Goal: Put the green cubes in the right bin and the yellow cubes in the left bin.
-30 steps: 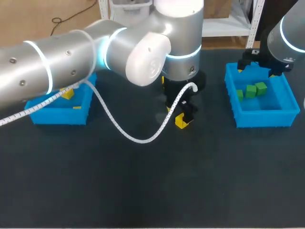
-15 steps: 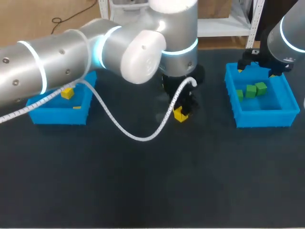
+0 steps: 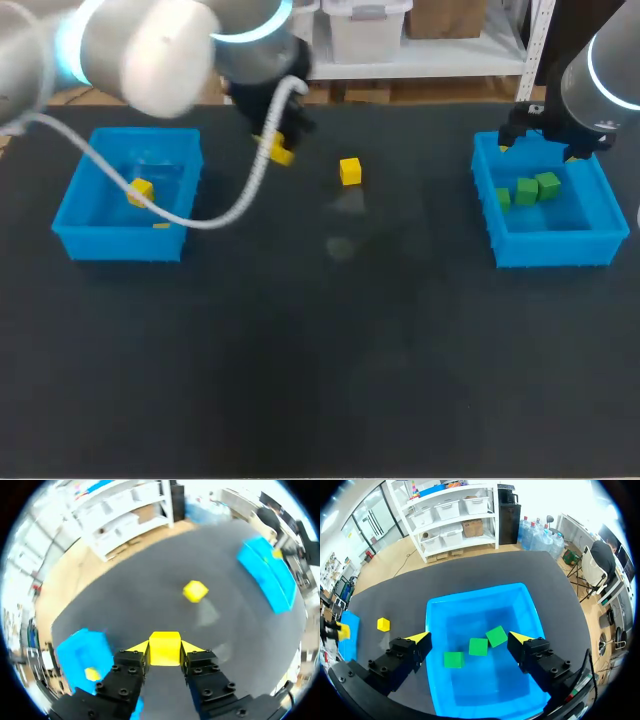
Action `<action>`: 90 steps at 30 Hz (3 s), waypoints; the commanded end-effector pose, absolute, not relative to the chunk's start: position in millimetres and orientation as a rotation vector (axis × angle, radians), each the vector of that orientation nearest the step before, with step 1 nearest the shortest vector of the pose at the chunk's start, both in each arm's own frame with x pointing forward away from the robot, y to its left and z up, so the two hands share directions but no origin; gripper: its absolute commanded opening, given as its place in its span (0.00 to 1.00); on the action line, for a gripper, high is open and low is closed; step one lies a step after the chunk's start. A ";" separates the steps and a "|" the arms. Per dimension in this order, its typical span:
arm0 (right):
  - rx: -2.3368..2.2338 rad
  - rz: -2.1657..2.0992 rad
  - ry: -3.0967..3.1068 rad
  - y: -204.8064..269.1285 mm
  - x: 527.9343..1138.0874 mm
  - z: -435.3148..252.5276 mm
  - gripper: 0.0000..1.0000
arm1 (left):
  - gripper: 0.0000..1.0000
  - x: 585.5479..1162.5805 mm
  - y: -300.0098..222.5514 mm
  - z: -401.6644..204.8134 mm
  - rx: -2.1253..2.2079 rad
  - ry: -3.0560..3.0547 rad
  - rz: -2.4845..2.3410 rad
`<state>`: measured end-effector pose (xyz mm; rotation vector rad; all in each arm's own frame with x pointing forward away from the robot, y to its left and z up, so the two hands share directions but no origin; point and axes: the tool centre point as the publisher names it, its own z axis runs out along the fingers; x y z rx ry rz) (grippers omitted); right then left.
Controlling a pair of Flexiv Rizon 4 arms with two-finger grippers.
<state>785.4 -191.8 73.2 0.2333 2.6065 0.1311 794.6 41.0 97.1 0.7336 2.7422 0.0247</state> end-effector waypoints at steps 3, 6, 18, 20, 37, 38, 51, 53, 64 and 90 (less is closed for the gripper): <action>0.235 0.129 2.598 -192.1 782.8 72.9 1.00 | 0.00 789.5 159.0 124.4 0.297 2.554 0.019; 0.235 0.129 2.598 -192.1 782.8 72.9 1.00 | 0.00 783.9 189.0 130.4 0.190 2.543 0.022; 0.235 0.129 2.598 -192.1 782.8 72.9 1.00 | 0.00 774.7 216.4 110.0 0.142 2.584 0.071; 0.235 0.129 2.598 -192.1 782.8 72.9 1.00 | 0.02 773.1 216.5 103.1 0.144 2.598 0.075; 0.235 0.129 2.598 -192.1 782.8 72.9 1.00 | 1.00 783.1 114.3 126.2 0.429 2.552 -0.209; 0.235 0.129 2.598 -192.1 782.8 72.9 1.00 | 1.00 784.2 103.6 124.4 0.428 2.567 -0.263; 0.235 0.129 2.598 -192.1 782.8 72.9 1.00 | 1.00 790.7 -4.8 76.7 0.687 2.711 -0.297; 0.235 0.129 2.598 -192.1 782.8 72.9 1.00 | 1.00 792.2 -17.0 70.3 0.719 2.730 -0.286; 0.235 0.129 2.598 -192.1 782.8 72.9 1.00 | 1.00 796.7 -64.7 37.7 0.992 2.726 -0.210; 0.235 0.129 2.598 -192.1 782.8 72.9 1.00 | 1.00 837.9 -72.1 8.0 1.220 2.544 -0.066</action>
